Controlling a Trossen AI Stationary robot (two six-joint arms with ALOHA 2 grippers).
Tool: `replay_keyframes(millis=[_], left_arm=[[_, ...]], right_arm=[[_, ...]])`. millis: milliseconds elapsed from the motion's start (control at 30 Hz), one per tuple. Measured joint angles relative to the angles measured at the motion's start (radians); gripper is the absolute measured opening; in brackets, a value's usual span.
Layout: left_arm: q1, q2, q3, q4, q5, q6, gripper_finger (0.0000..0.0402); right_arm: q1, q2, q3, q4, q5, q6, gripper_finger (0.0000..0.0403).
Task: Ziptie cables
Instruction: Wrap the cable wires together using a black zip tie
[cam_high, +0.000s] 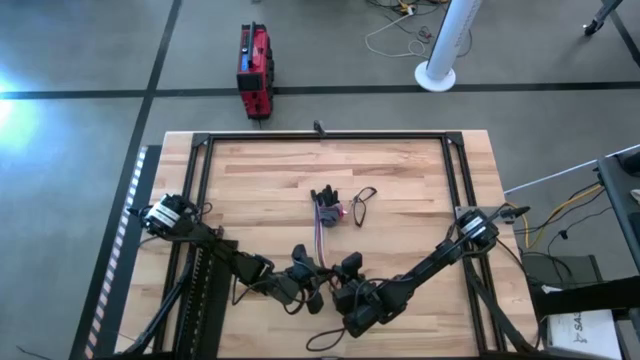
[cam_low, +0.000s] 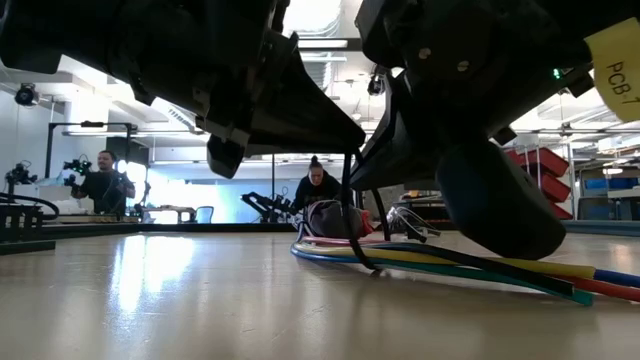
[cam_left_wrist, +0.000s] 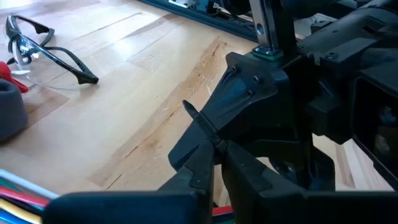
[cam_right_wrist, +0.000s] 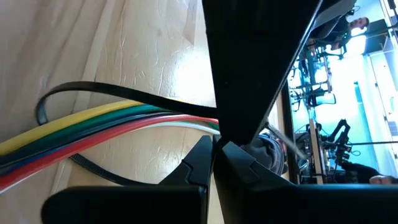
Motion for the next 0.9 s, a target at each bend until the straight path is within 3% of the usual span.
replay_keyframes(millis=[333,633,900], left_arm=[[0.001,-0.001,0.0,0.001,0.027,0.073,0.0003],[0.001,-0.001,0.0,0.001,0.028,0.156,0.0001],[0.001,-0.001,0.0,0.009,0.079,0.294,0.0001]], right_arm=[[0.01,-0.026,0.0,-0.004,-0.031,0.006,0.001],[0.013,-0.132,0.0,-0.135,-0.252,0.185,0.0103],[0.019,-0.247,0.0,-0.223,-0.305,0.23,0.0161]])
